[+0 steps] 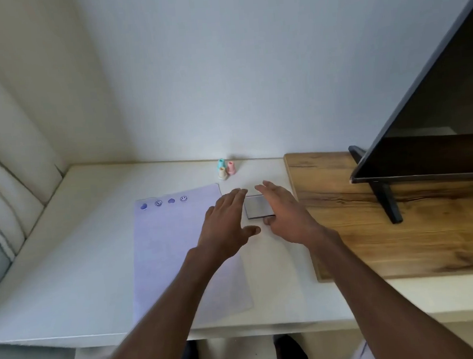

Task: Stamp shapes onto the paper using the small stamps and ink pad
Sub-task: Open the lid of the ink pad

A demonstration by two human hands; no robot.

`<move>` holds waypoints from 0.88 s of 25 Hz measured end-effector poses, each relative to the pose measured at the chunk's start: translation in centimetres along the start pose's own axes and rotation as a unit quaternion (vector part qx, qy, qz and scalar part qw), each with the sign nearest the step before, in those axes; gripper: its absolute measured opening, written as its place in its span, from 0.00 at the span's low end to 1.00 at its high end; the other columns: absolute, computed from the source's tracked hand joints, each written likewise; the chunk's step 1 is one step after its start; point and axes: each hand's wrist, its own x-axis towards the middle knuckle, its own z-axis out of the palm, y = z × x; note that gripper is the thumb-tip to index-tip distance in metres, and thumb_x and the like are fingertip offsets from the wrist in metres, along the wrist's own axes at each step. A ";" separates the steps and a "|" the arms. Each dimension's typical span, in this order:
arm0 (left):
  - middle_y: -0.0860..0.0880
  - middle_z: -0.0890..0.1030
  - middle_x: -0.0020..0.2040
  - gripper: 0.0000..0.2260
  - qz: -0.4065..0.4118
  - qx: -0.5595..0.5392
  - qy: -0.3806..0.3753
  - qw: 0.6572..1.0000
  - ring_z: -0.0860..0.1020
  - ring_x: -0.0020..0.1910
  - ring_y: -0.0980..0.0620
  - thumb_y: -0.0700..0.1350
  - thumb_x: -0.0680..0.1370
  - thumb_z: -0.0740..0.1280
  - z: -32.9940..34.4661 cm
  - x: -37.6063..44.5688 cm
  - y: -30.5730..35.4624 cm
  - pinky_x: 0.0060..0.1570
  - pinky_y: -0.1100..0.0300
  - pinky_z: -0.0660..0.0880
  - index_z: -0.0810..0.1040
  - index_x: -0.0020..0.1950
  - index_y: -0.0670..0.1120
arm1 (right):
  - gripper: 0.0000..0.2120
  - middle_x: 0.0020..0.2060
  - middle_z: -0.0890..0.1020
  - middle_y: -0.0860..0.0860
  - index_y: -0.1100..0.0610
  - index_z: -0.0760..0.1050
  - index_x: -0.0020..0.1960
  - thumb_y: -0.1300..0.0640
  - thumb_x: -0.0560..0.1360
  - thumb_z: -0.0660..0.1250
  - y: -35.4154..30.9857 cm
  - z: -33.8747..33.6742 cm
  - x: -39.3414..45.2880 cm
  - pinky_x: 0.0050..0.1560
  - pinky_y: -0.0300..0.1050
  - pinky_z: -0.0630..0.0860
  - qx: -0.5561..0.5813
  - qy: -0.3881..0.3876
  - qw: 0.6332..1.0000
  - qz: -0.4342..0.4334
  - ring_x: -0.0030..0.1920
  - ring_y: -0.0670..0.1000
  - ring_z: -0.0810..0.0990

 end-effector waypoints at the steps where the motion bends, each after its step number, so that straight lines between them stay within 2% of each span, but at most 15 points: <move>1: 0.53 0.63 0.81 0.39 0.003 0.000 -0.009 1.000 0.61 0.79 0.49 0.57 0.76 0.73 0.3 0.2 -0.2 0.73 0.50 0.64 0.59 0.82 0.51 | 0.36 0.83 0.59 0.50 0.50 0.57 0.82 0.59 0.79 0.70 0.2 0.0 0.1 0.78 0.59 0.63 -0.018 -0.002 1.000 0.001 0.82 0.53 0.56; 5: 0.53 0.71 0.76 0.33 0.026 0.011 0.000 1.000 0.69 0.74 0.47 0.51 0.76 0.74 0.3 1.6 -0.1 0.70 0.50 0.69 0.65 0.79 0.51 | 0.31 0.74 0.71 0.50 0.52 0.67 0.77 0.62 0.77 0.72 0.2 -0.5 0.3 0.71 0.50 0.71 0.012 0.016 1.000 -0.004 0.74 0.54 0.68; 8: 0.52 0.74 0.73 0.32 0.034 0.017 -0.002 0.999 0.73 0.69 0.47 0.48 0.75 0.75 0.2 2.3 -0.2 0.66 0.49 0.72 0.67 0.77 0.52 | 0.30 0.69 0.75 0.51 0.52 0.72 0.74 0.60 0.74 0.76 0.4 -1.4 0.5 0.64 0.47 0.73 0.032 0.015 0.999 0.004 0.68 0.55 0.73; 12: 0.53 0.74 0.73 0.31 0.043 -0.013 -0.015 0.999 0.73 0.70 0.47 0.48 0.76 0.75 -0.2 2.3 -1.1 0.66 0.50 0.73 0.67 0.77 0.52 | 0.31 0.68 0.76 0.49 0.51 0.74 0.72 0.58 0.72 0.79 0.4 -1.9 0.6 0.59 0.43 0.71 0.045 -0.005 0.999 0.018 0.66 0.53 0.74; 17: 0.54 0.73 0.73 0.30 0.069 -0.015 -0.016 0.997 0.72 0.70 0.49 0.51 0.77 0.74 0.0 1.9 -1.7 0.66 0.52 0.73 0.67 0.77 0.52 | 0.31 0.66 0.76 0.48 0.50 0.75 0.71 0.59 0.71 0.80 0.7 -2.1 0.5 0.56 0.43 0.72 0.053 -0.026 0.998 0.011 0.64 0.52 0.75; 22: 0.54 0.74 0.72 0.30 0.077 -0.035 -0.039 0.996 0.72 0.69 0.50 0.51 0.77 0.73 -0.7 2.4 -2.4 0.66 0.53 0.72 0.66 0.77 0.53 | 0.22 0.71 0.77 0.46 0.47 0.78 0.69 0.57 0.76 0.75 1.6 -2.9 0.3 0.60 0.42 0.73 0.114 -0.040 0.993 0.014 0.67 0.51 0.76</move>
